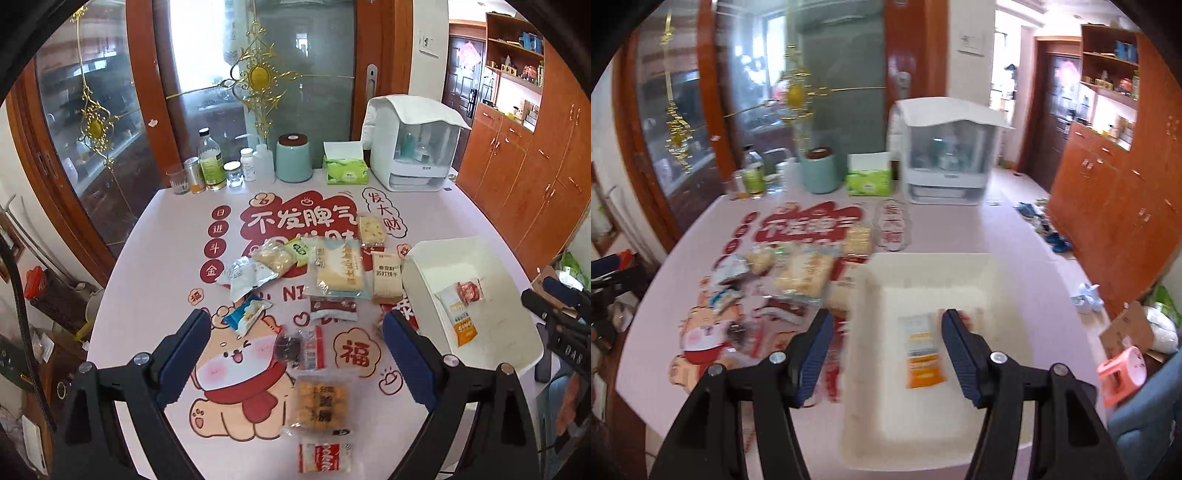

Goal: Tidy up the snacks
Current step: 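Grasp the clear pastry box with the left tool while the right grasps the Coolie bag, then drop the pastry box into the tray with the left tool while the right drops the Coolie bag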

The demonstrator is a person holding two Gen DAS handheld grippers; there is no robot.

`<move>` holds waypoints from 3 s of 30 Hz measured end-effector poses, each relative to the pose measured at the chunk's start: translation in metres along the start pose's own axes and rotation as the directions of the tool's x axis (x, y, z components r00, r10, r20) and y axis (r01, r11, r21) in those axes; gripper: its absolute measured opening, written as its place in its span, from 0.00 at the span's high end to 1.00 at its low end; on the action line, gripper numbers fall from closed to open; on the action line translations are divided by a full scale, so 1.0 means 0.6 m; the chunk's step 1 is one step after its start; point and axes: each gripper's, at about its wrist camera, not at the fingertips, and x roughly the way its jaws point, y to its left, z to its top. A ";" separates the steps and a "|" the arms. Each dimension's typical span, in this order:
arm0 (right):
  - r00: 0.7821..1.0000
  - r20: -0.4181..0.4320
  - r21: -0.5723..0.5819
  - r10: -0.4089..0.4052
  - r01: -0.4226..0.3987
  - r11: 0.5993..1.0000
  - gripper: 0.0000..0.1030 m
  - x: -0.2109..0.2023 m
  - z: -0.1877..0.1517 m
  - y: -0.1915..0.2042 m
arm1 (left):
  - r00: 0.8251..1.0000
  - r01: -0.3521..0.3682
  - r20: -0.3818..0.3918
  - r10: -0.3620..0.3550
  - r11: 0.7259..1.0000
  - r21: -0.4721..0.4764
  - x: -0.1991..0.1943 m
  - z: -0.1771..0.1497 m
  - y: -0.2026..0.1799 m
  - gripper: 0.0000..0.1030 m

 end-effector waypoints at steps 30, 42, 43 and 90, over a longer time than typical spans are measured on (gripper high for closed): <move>0.923 -0.338 0.167 0.182 -0.132 0.977 0.25 0.106 -0.278 0.237 | 0.833 0.205 -0.545 -0.091 0.967 0.152 0.334 -0.221 -0.073 0.09; 0.896 -0.392 0.177 0.209 -0.150 0.973 0.25 0.156 -0.295 0.271 | 0.855 0.213 -0.504 -0.124 0.969 0.124 0.333 -0.237 -0.027 0.36; 0.891 -0.399 0.172 0.214 -0.157 0.973 0.25 0.164 -0.295 0.280 | 0.860 0.206 -0.495 -0.122 0.971 0.118 0.328 -0.238 -0.016 0.38; 0.986 0.041 0.125 -0.161 0.155 0.980 0.46 -0.028 0.011 -0.132 | 0.948 0.317 -0.102 -0.301 0.909 0.270 0.082 0.047 -0.384 0.38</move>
